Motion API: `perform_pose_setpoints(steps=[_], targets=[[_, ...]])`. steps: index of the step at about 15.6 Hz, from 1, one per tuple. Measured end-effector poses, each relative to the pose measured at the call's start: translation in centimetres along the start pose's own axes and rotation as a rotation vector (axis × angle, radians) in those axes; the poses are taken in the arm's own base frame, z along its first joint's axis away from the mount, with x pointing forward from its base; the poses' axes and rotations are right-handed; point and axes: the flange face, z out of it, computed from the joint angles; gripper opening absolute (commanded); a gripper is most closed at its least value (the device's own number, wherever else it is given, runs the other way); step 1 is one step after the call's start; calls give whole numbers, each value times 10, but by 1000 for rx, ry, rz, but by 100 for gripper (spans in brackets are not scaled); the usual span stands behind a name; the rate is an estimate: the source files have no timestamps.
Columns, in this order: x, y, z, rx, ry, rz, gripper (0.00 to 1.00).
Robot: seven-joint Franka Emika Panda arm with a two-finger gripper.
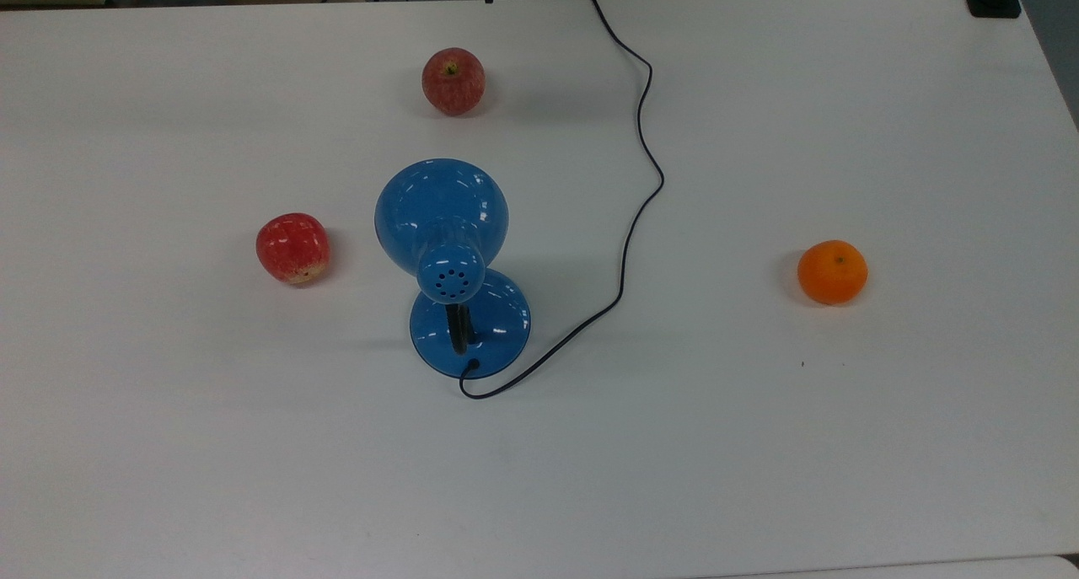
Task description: Turn on desk lamp
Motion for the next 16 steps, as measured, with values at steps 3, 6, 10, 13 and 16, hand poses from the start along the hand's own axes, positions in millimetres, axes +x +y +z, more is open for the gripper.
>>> perform_pose_setpoints(steps=[3,6,10,13,16], targets=[[2,1,3,-10,-5,0,100],[2,1,3,-12,-5,0,100],[2,3,3,-12,-5,2,65],[2,5,3,-12,-5,2,9],[2,5,4,-12,-6,2,0]])
